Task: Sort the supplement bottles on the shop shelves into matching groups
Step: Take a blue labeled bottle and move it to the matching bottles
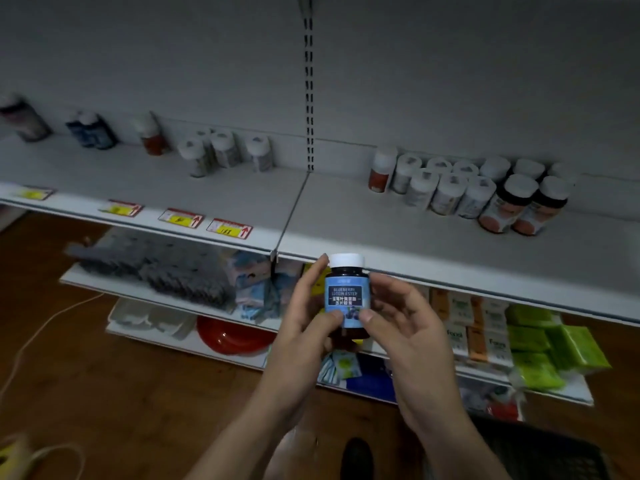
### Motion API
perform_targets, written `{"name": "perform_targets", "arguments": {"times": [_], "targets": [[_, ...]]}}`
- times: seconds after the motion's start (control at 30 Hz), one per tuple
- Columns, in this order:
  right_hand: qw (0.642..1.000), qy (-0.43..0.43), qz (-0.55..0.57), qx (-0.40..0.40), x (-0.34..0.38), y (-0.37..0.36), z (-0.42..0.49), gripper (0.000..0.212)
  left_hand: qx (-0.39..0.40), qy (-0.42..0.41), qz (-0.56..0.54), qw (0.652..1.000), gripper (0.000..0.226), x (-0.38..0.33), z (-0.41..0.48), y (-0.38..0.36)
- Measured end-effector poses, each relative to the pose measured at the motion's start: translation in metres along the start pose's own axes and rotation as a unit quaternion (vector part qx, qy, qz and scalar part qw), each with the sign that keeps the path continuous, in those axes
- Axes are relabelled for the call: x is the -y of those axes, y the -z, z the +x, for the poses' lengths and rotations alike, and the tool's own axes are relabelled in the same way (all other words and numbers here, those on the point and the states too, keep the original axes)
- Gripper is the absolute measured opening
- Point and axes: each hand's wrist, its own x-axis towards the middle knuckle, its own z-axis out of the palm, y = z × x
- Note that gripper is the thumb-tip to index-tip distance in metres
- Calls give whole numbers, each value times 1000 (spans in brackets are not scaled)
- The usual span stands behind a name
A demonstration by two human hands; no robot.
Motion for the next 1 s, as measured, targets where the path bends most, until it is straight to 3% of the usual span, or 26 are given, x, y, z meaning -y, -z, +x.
{"name": "perform_targets", "arguments": {"times": [0.17,0.43,0.63,1.0], "targets": [[999,-9,-32,28,4,-47,-49,38,25,-4,-45,999,57,-18,-48,38],[997,48,-63,-14,16,-76,-108,45,88,-50,-91,991,57,-29,-92,49],[993,109,-51,5,25,-69,-126,38,106,-77,-122,984,60,-46,-111,37],[991,131,1,35,46,-3,-146,36,83,-118,-91,985,57,-40,-142,-36]]}}
